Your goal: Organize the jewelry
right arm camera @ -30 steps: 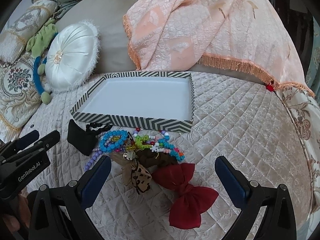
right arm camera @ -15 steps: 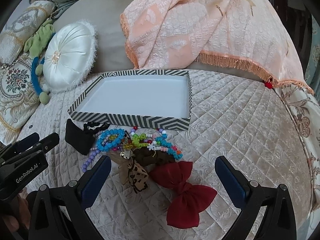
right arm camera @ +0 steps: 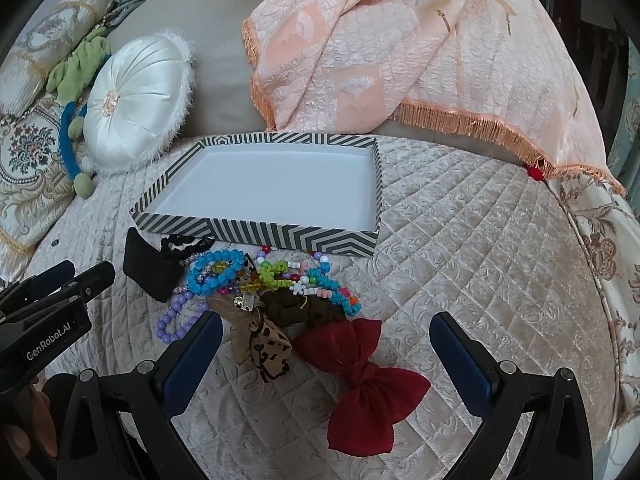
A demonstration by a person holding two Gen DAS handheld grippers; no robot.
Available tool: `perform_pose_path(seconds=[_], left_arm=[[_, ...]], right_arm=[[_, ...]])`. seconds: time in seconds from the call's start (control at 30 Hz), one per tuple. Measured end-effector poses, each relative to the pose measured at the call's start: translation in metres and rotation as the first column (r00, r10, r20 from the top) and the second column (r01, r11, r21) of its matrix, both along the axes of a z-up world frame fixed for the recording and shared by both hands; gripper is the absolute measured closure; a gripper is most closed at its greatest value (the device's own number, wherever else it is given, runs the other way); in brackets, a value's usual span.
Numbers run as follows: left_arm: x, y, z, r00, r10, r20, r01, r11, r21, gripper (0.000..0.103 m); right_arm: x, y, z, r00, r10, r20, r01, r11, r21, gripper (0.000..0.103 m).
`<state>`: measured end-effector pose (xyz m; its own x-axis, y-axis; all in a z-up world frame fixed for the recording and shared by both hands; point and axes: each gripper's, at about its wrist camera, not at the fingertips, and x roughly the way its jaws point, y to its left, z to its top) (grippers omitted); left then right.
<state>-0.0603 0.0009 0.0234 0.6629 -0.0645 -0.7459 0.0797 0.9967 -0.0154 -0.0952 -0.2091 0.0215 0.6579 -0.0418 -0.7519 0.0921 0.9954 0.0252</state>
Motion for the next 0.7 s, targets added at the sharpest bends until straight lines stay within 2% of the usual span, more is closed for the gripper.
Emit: perform_pose_path(seconds=[0.7], left_arm=[[0.005,0.011,-0.006,0.999,0.017,-0.028,-0.017,1.0,-0.006,0.041]], right_arm=[[0.003,0.001,-0.004,1.0,0.003,-0.009,-0.004,1.0,-0.018,0.0]])
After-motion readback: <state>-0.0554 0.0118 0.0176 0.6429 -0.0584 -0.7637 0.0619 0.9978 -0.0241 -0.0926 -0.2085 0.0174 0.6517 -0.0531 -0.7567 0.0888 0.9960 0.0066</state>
